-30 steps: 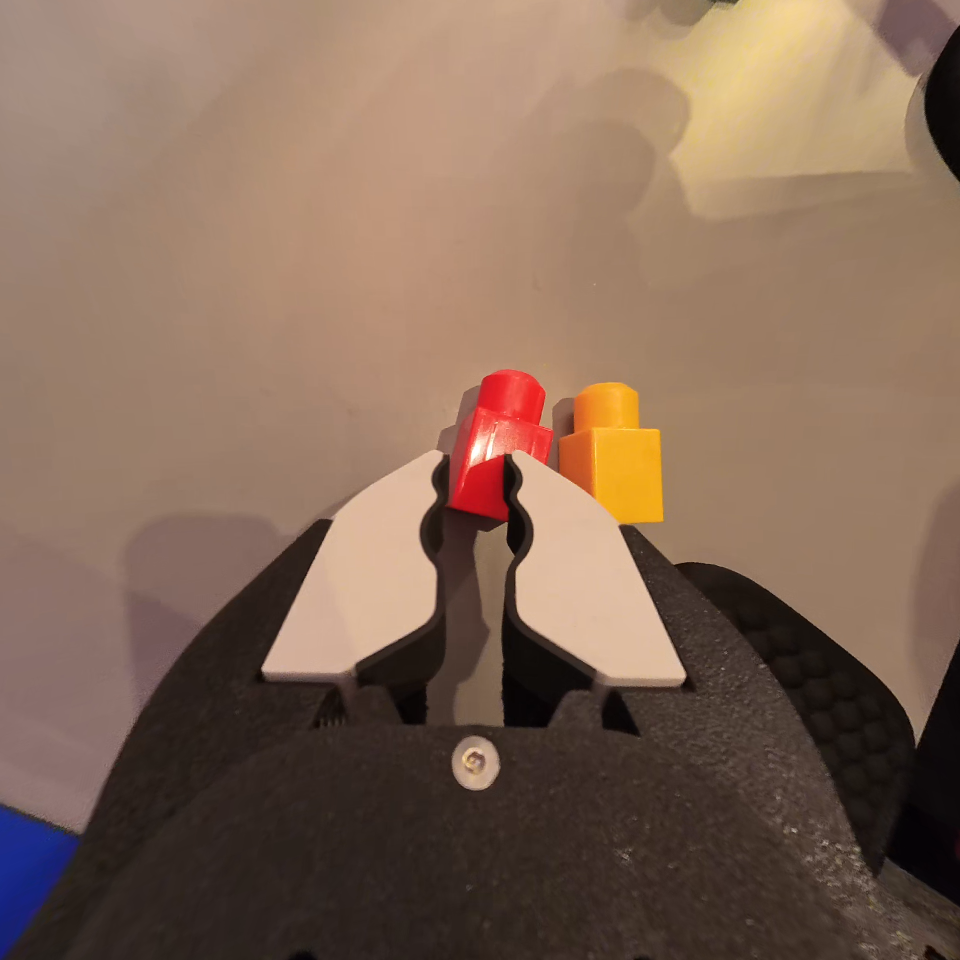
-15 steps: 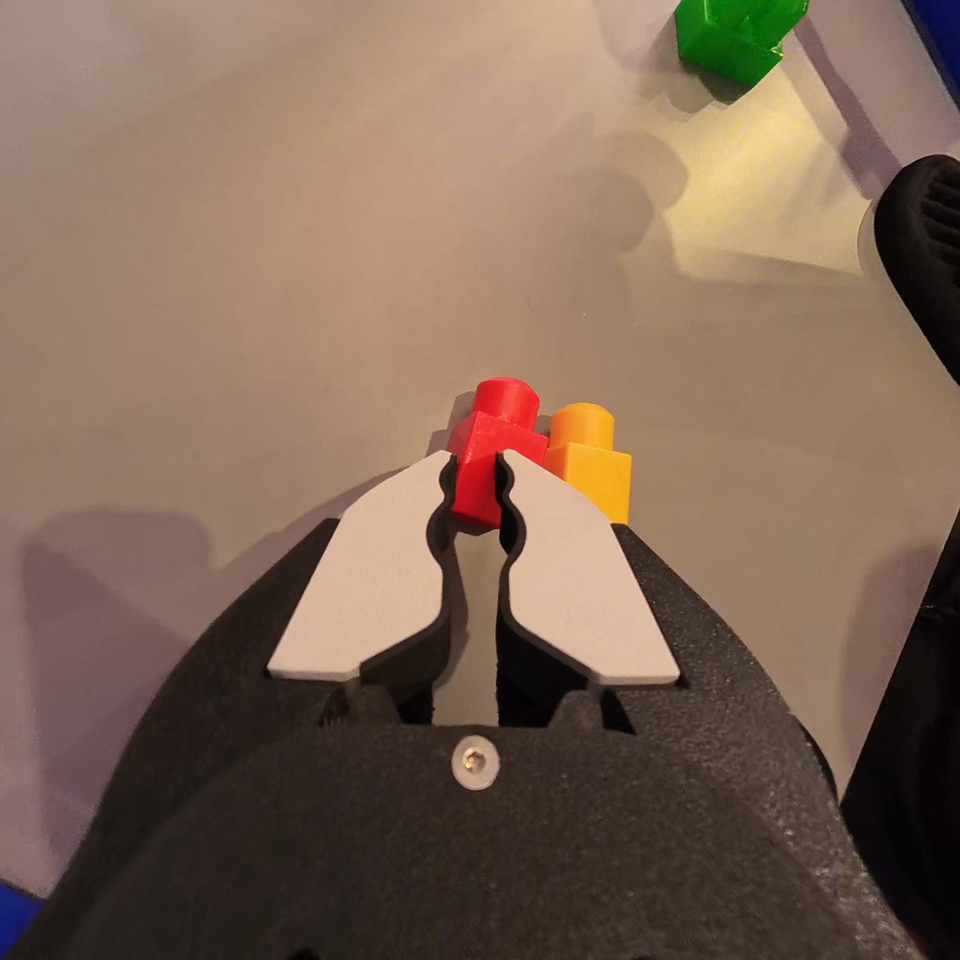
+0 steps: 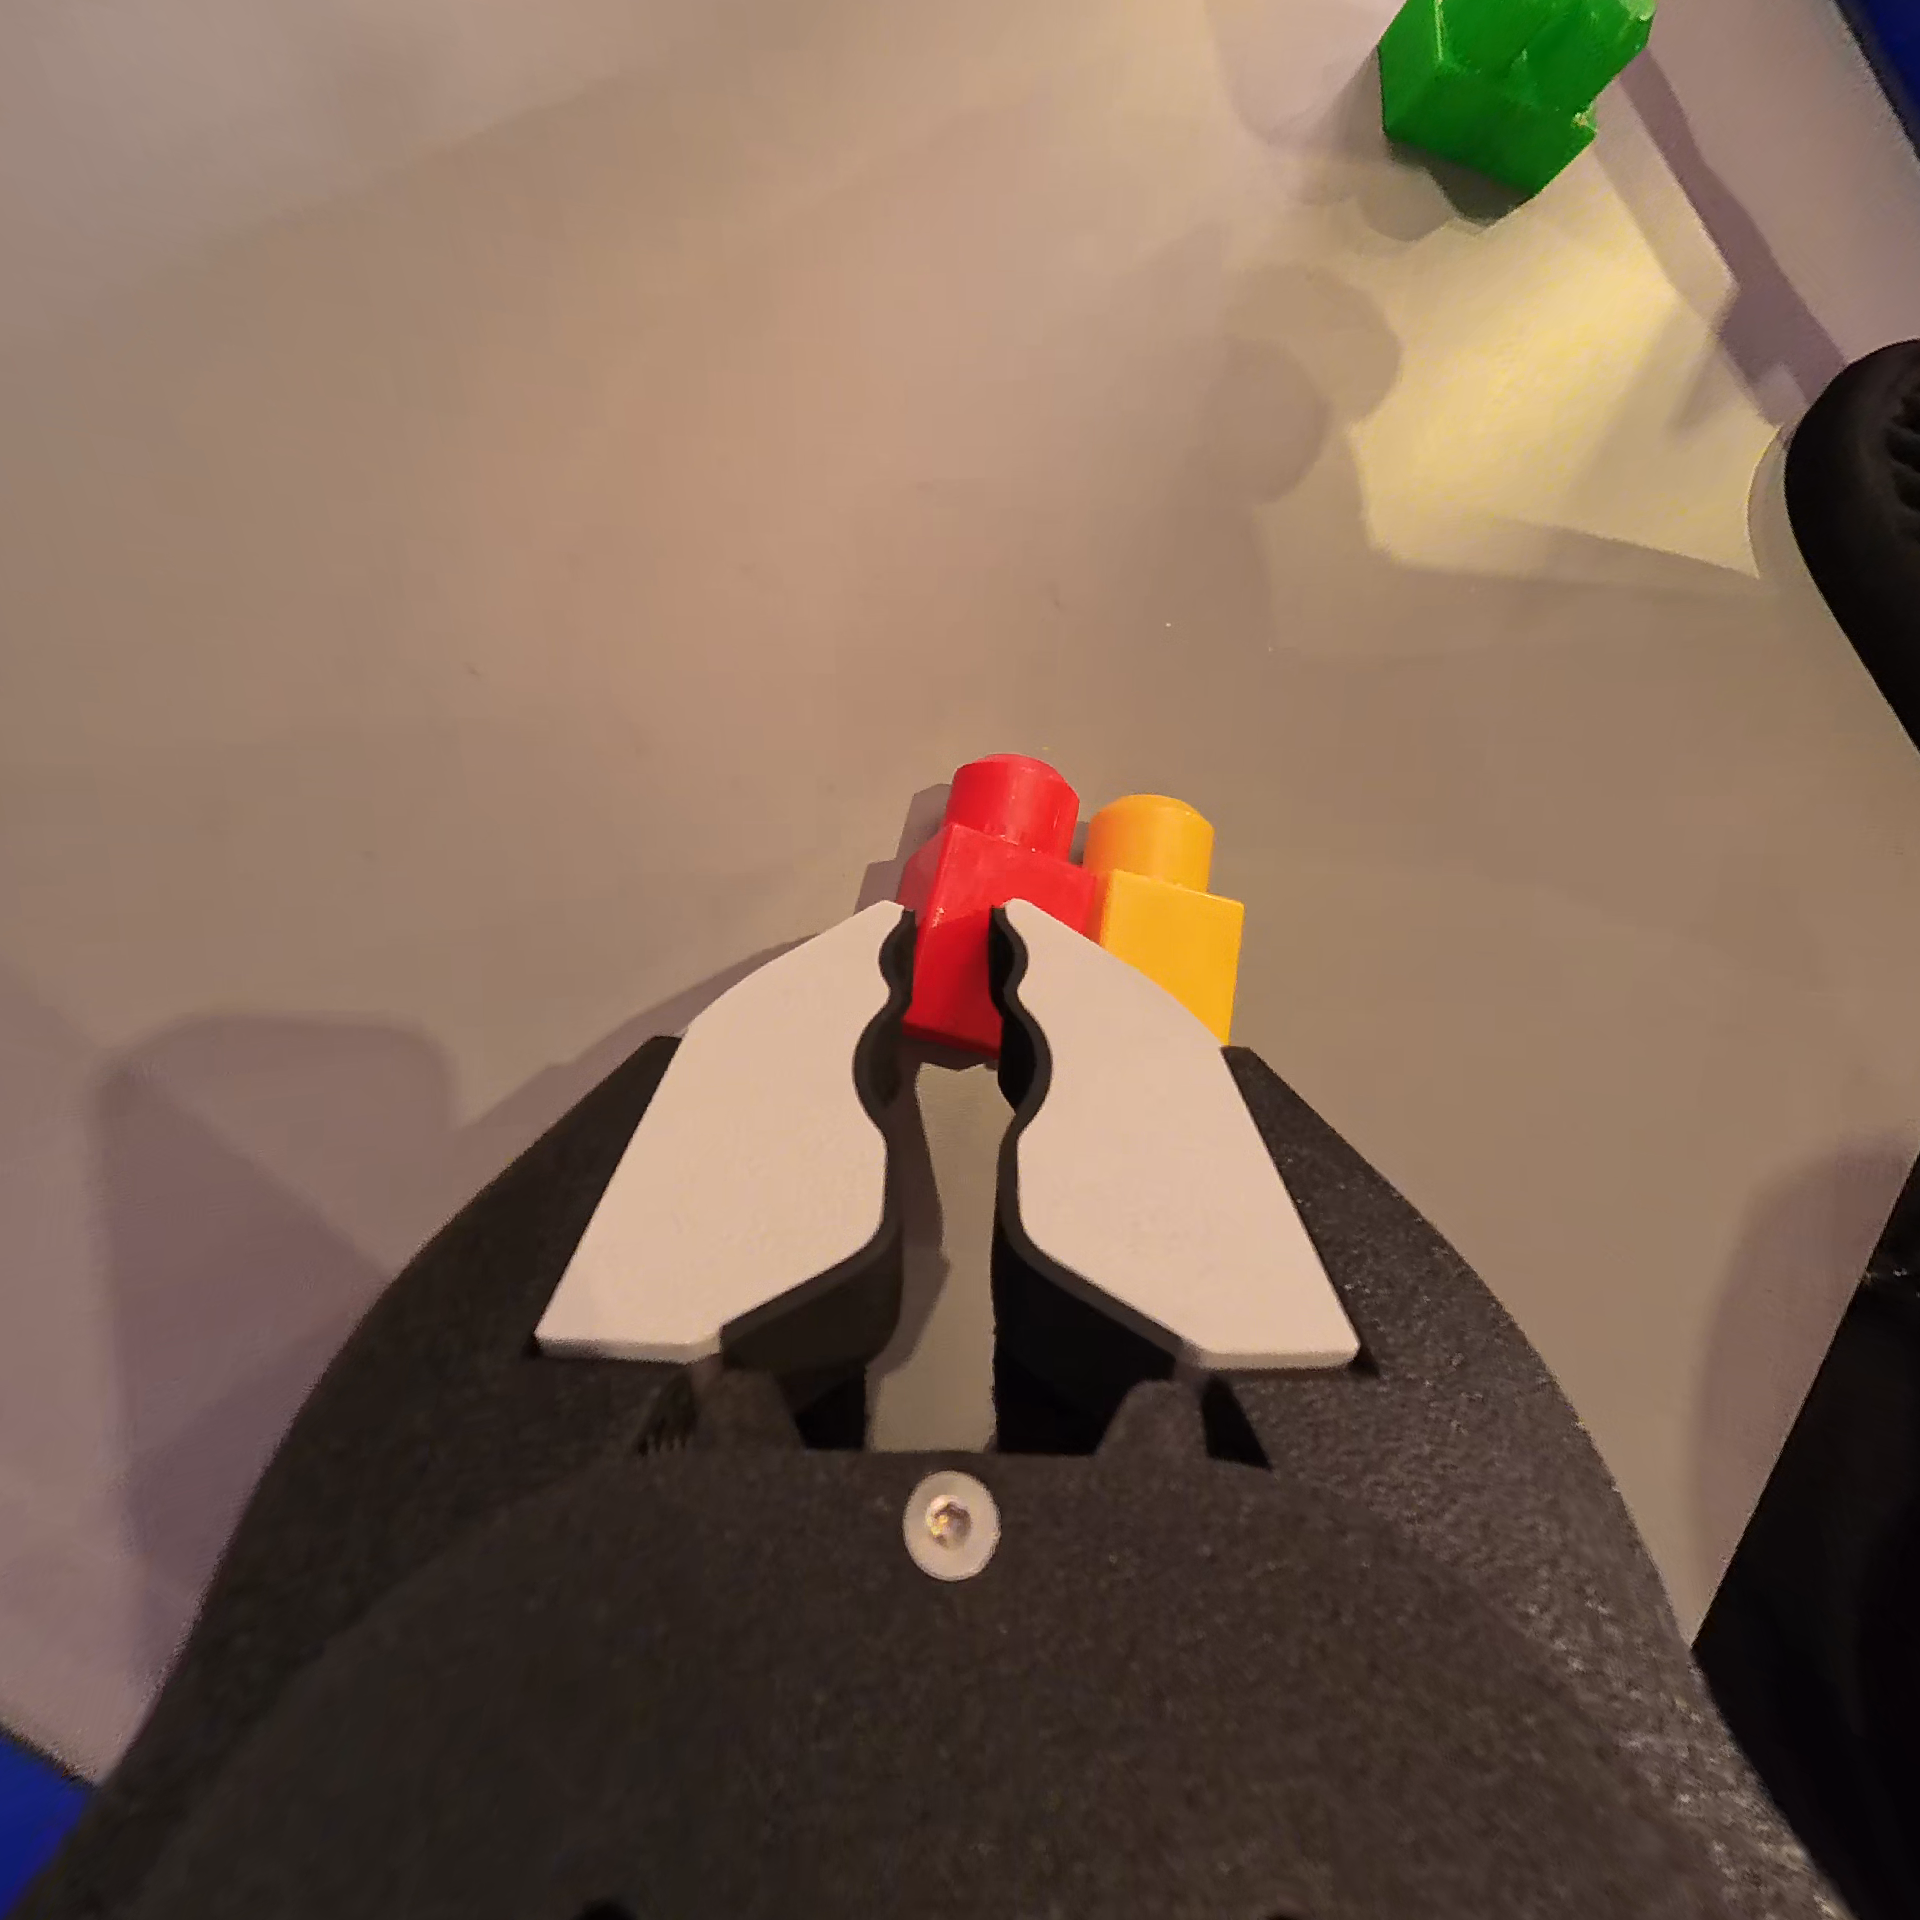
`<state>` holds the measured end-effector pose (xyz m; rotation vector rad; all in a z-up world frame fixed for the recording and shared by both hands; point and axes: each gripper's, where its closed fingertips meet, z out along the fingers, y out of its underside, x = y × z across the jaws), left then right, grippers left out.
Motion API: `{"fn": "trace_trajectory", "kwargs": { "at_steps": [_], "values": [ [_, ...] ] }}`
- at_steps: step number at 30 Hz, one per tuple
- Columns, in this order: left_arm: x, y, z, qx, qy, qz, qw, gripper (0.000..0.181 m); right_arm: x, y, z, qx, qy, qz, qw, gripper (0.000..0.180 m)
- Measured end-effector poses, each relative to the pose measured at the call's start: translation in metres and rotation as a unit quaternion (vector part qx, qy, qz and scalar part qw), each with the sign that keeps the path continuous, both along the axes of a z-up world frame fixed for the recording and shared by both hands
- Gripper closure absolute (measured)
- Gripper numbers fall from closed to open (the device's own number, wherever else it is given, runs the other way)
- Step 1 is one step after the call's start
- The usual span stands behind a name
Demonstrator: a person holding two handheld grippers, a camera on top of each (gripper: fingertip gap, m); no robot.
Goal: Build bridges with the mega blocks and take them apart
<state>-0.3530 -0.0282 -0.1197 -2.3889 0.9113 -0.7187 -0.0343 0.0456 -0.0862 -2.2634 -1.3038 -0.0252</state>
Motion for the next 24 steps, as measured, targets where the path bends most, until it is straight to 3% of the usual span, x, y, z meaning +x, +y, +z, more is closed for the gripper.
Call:
{"fn": "trace_trajectory", "kwargs": {
  "at_steps": [24],
  "values": [
    [0.0044, -0.0056, 0.0022, -0.003, -0.037, 0.039, 0.999, 0.168, 0.0057, -0.0022, -0.0082, -0.016, -0.013, -0.002, 1.000, 0.134]
  ]
}}
